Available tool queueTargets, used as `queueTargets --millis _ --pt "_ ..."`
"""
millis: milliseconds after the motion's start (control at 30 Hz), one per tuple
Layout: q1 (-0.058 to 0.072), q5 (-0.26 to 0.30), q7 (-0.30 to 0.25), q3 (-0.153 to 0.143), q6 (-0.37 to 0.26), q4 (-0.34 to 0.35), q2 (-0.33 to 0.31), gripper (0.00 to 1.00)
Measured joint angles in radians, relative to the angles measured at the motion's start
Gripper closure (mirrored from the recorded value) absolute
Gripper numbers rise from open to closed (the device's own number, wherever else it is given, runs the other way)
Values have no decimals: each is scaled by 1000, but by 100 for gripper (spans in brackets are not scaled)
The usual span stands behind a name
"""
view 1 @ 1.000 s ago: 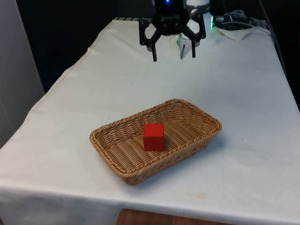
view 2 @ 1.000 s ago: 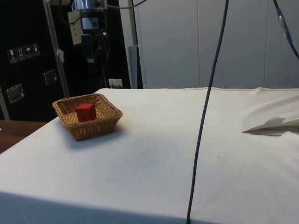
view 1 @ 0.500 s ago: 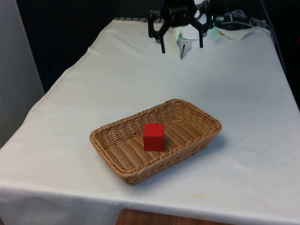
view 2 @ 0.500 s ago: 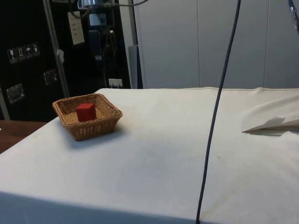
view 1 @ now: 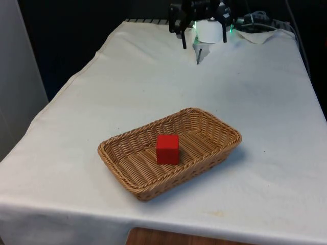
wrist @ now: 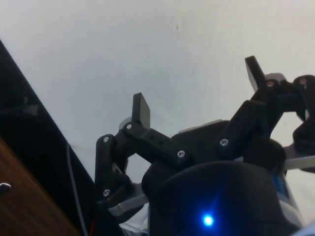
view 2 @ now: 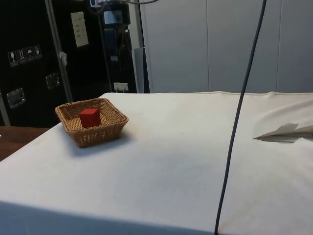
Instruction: Pick up the cube and place it into the basket.
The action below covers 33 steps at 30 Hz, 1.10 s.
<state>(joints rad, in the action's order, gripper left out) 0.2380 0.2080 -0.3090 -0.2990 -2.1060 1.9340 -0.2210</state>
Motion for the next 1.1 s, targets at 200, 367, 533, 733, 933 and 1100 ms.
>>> queueTargets --millis 200,367,533,733,933,1100 --pt "0 -3 12 2 -4 46 36 0" --pt "0 -8 25 3 -5 68 54 0" --pt "0 -20 48 3 -10 93 74 0" --pt "0 -48 78 4 -19 116 90 0" --pt "0 -79 108 5 -36 139 107 0" --pt "0 -104 131 7 -48 155 118 0"
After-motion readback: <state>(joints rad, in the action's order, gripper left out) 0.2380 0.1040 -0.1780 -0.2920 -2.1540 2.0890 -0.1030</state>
